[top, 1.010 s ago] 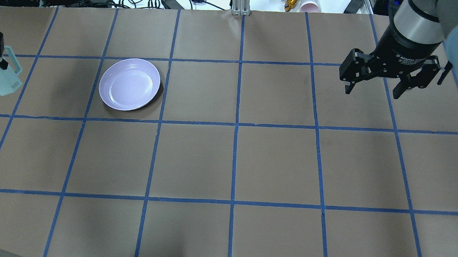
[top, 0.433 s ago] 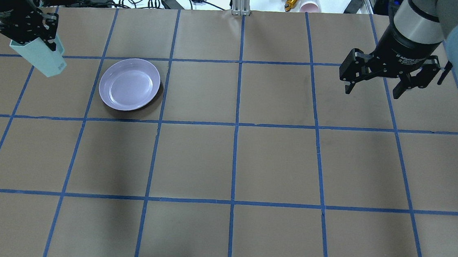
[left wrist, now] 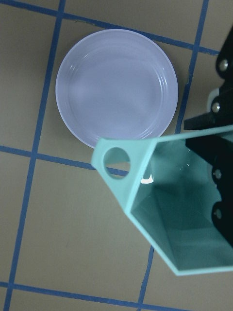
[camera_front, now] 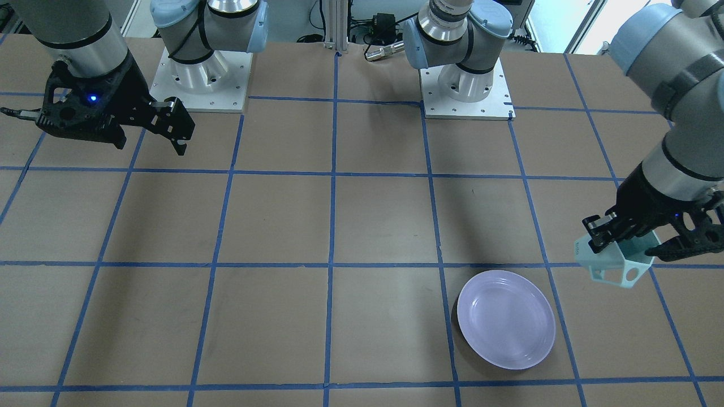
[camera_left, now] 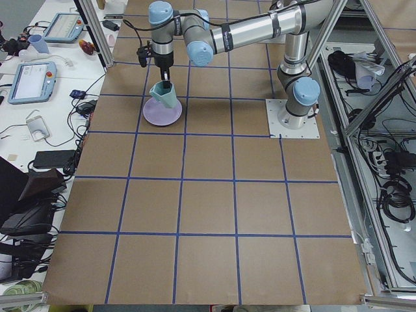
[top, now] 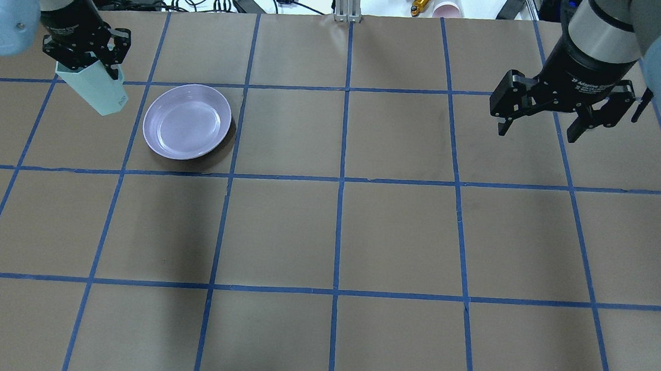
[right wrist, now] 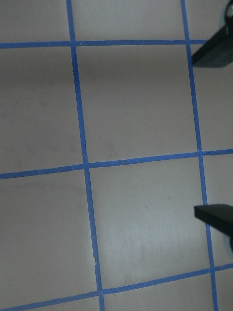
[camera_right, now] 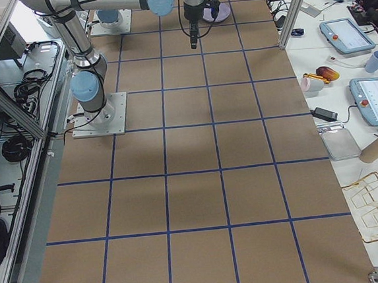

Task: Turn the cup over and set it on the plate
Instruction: 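Carry the held mug with the left gripper over the plate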

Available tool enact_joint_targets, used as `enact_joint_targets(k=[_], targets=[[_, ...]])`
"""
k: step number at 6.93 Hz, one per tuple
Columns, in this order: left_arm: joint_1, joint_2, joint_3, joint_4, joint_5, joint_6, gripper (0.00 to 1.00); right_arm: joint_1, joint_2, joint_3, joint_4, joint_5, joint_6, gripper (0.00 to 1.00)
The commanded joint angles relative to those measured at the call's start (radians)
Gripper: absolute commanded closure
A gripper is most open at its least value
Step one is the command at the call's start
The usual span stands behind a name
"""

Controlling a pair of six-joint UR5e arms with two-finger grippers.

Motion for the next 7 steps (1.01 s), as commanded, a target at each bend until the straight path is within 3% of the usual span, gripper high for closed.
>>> enact_joint_targets(k=[1, 7], targets=[[-0.040, -0.018, -0.063, 0.118, 0.009, -0.028, 1.00, 0.000, 0.000, 0.000, 0.000, -0.002, 0.000, 0.00], [-0.115, -0.170, -0.065, 0.295, 0.002, -0.106, 1.00, 0.000, 0.000, 0.000, 0.000, -0.002, 0.000, 0.00]])
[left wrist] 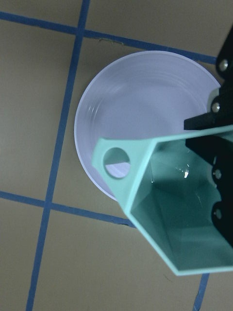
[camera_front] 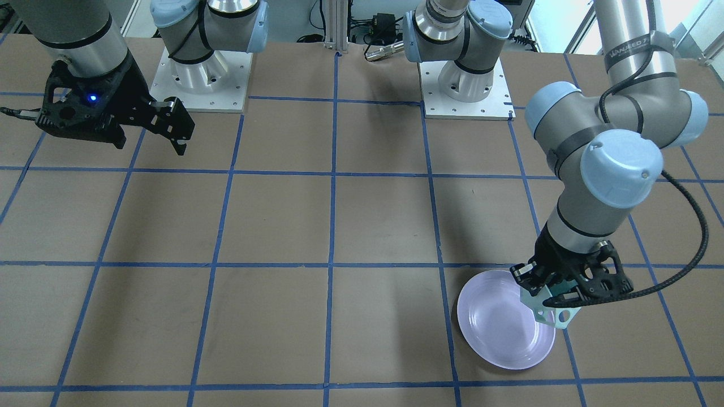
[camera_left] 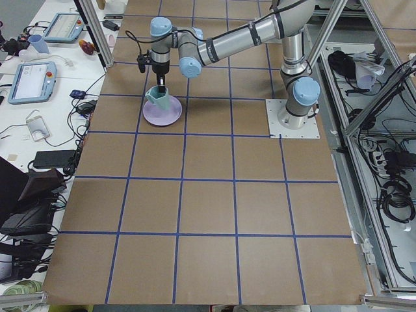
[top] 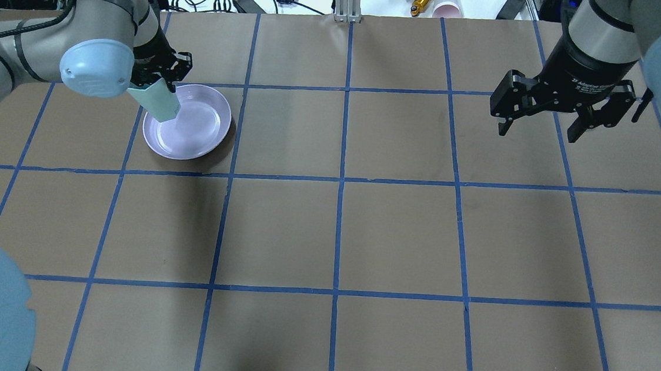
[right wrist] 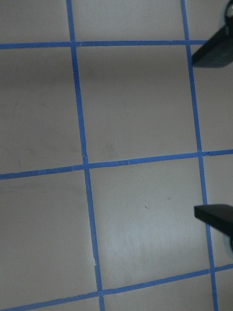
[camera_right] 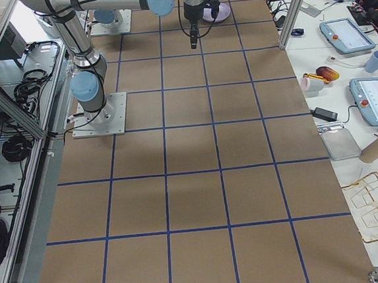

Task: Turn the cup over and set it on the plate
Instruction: 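Lower the mug onto the plate and open the left gripper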

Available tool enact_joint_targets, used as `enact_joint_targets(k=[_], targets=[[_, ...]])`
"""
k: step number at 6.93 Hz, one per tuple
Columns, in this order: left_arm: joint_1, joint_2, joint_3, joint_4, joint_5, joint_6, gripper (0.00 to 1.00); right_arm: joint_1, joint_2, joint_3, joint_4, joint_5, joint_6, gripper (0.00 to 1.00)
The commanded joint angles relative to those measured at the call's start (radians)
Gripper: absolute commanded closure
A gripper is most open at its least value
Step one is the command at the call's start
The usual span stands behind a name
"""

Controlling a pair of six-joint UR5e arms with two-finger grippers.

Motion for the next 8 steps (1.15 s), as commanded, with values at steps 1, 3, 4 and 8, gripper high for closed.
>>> enact_joint_targets(k=[1, 3, 4, 8], targets=[[-0.017, -0.043, -0.001, 0.044, -0.005, -0.013, 1.00, 0.000, 0.000, 0.000, 0.000, 0.000, 0.000, 0.00], [-0.020, -0.046, -0.006, 0.038, -0.005, -0.004, 1.00, 0.000, 0.000, 0.000, 0.000, 0.000, 0.000, 0.00], [-0.020, -0.046, -0.023, 0.038, -0.004, 0.001, 1.00, 0.000, 0.000, 0.000, 0.000, 0.002, 0.000, 0.00], [-0.018, -0.081, -0.027, 0.083, -0.007, 0.001, 1.00, 0.000, 0.000, 0.000, 0.000, 0.000, 0.000, 0.00]])
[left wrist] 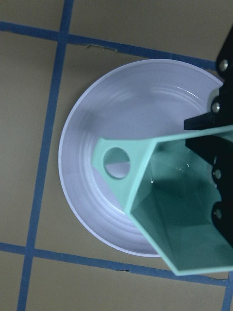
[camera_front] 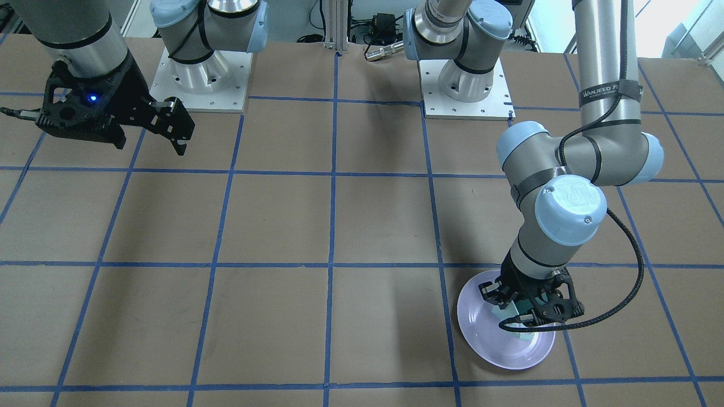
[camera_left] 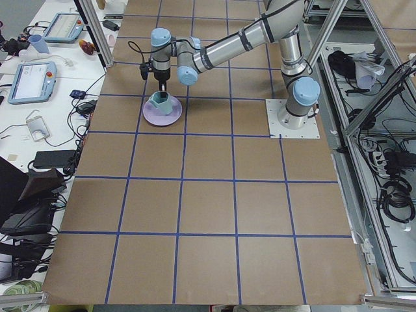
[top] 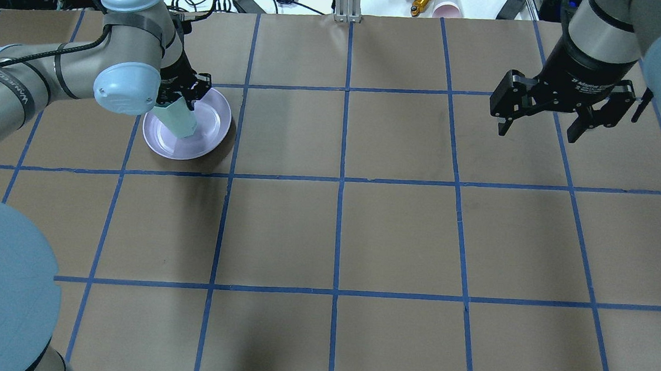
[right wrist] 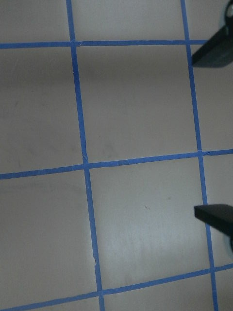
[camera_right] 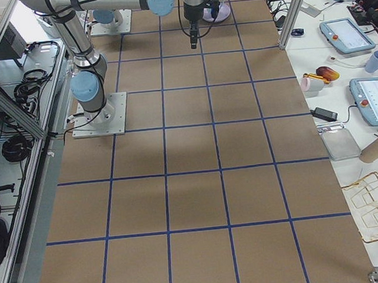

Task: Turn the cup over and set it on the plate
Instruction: 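Lower the mug onto the plate and open the left gripper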

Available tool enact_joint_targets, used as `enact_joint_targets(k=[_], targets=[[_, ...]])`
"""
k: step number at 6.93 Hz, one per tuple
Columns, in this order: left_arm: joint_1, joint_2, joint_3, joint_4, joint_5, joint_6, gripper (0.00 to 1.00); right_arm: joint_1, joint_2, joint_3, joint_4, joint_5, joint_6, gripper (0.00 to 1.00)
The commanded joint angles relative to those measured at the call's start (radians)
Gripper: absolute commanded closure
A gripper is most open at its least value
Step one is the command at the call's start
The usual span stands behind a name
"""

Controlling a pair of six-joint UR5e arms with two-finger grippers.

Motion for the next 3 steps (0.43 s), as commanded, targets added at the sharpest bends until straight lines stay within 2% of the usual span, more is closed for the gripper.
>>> enact_joint_targets(k=[1, 2, 3], targets=[[0.000, -0.019, 0.003, 0.041, -0.004, 0.007, 0.72, 0.000, 0.000, 0.000, 0.000, 0.000, 0.000, 0.00], [0.000, -0.019, 0.003, 0.038, -0.004, 0.031, 0.08, 0.000, 0.000, 0.000, 0.000, 0.000, 0.000, 0.00], [0.000, -0.014, 0.003, 0.030, -0.003, 0.030, 0.00, 0.000, 0.000, 0.000, 0.000, 0.001, 0.000, 0.00]])
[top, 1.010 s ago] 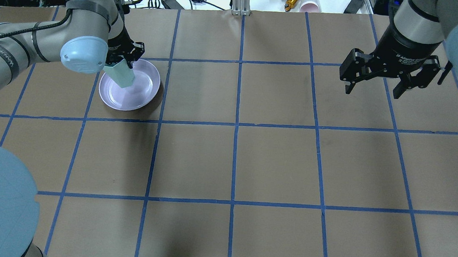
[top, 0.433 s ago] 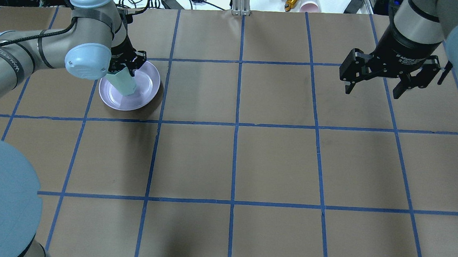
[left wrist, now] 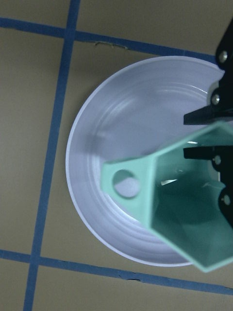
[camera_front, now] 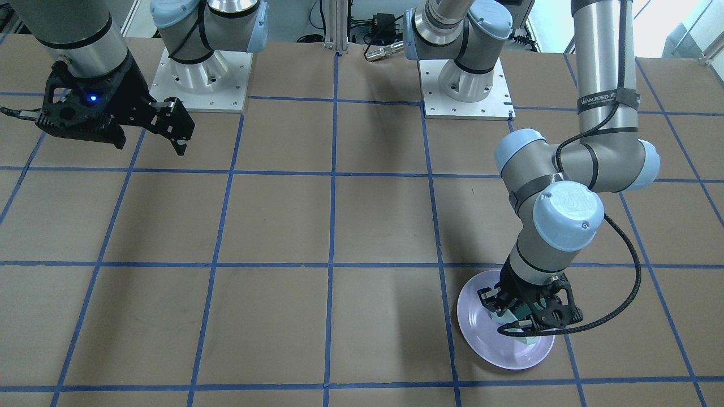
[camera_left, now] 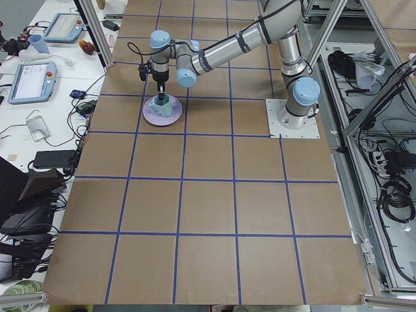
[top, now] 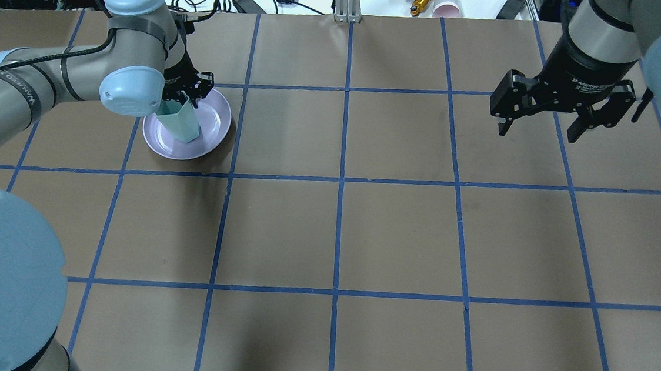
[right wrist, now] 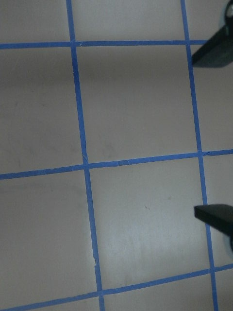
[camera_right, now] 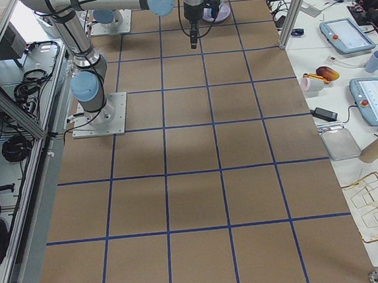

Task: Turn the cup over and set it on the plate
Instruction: 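Lower the mug onto the plate and open the left gripper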

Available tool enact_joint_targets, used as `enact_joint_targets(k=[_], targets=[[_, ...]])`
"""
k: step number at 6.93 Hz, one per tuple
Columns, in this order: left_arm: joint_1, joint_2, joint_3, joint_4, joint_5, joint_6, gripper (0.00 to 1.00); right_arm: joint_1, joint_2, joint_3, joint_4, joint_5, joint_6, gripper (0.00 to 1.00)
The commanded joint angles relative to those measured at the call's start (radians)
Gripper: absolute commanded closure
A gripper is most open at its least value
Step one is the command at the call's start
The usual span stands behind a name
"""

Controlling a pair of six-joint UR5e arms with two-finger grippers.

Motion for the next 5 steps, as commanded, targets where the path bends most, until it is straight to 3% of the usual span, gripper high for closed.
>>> enact_joint_targets(k=[1, 4, 5], targets=[[-0.002, 0.022, -0.001, -0.041, -0.017, 0.007, 0.00, 0.000, 0.000, 0.000, 0.000, 0.000, 0.000, 0.00], [-0.002, 0.108, 0.052, -0.142, -0.037, 0.007, 0.00, 0.000, 0.000, 0.000, 0.000, 0.001, 0.000, 0.00], [0.001, 0.136, 0.090, -0.259, -0.039, 0.007, 0.00, 0.000, 0.000, 0.000, 0.000, 0.001, 0.000, 0.00]])
